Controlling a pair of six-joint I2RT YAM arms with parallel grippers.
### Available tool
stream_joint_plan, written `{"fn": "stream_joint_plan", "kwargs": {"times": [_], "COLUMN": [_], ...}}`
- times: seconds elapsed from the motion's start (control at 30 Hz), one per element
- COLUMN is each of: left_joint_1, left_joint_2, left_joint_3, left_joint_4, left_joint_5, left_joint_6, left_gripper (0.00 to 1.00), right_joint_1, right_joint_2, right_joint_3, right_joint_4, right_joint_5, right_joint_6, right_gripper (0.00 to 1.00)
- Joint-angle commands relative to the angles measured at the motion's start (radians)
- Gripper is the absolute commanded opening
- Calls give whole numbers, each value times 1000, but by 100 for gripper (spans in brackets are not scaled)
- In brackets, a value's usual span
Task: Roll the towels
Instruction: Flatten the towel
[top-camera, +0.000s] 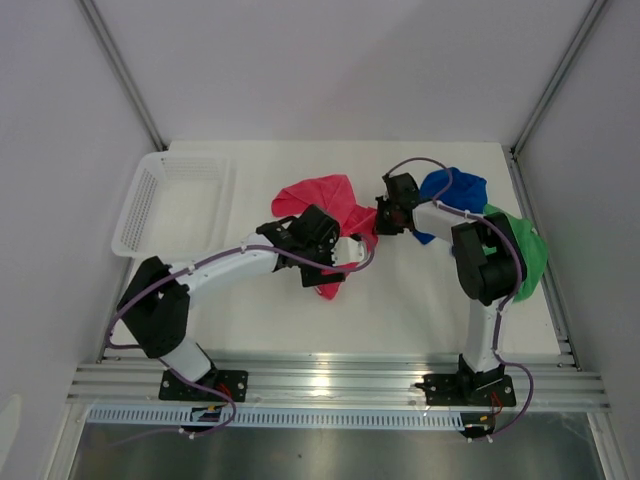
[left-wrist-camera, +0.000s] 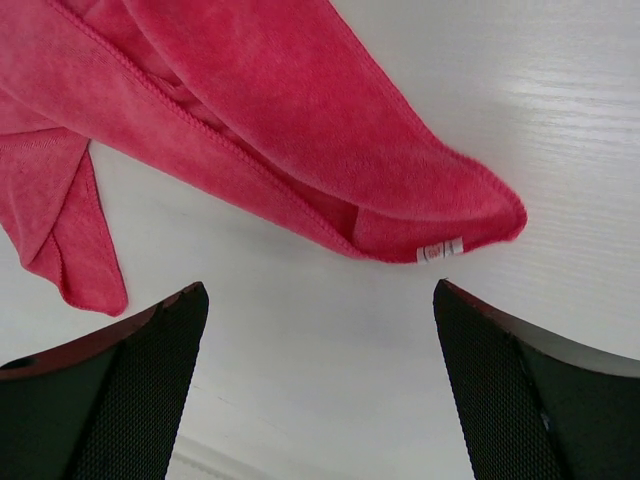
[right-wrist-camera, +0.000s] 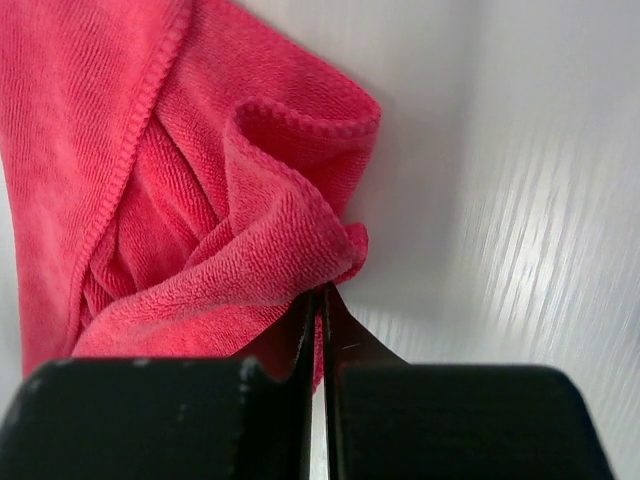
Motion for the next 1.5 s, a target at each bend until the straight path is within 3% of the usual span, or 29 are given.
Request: {"fn": "stream_joint_plan", "kwargs": {"times": [0.0, 0.2, 0.4, 0.5, 0.67, 0.83, 1.03, 1.13, 1.17, 1.23, 1.47], "left_joint_1": [7, -9, -12, -17, -74, -81, -83, -83, -83, -82, -62], "left_joint_2": [-70, -118, -181, -201, -153, -123, -57, -38, -41, -69, -397], "left_joint_3": [22, -70, -216, -263, -351, -377, -408, -406, -405, -411, -359], "left_joint_4": [-41, -117, -162, -151, 7, 80, 198, 214, 212, 211, 3], "left_joint_5": [87, 170, 156, 89, -89, -101, -224, -209, -203, -235, -314], "left_joint_6": [4, 100, 184, 171, 97, 60, 62, 40, 33, 10, -56], "left_gripper": [96, 96, 98, 100, 100, 99, 98, 64, 40, 3, 0], "right_joint_1": [48, 161, 244, 253, 258, 258, 258, 255, 255, 250, 302], "right_joint_2": [-94, -403, -493, -484, -506, -517, -540, -551, -556, -582, -845], "right_joint_3": [-94, -398, -553, -556, -558, -553, -567, -570, -568, -556, -507], "right_joint_4": [-69, 19, 83, 79, 80, 74, 77, 71, 56, 28, -263], "right_joint_5": [-17, 48, 58, 77, 78, 77, 77, 74, 74, 86, 155], "right_joint_6": [34, 189, 264, 255, 252, 249, 254, 252, 250, 246, 235], "right_gripper": [0, 0, 0, 0, 0, 0, 0, 0, 0, 0, 0]}}
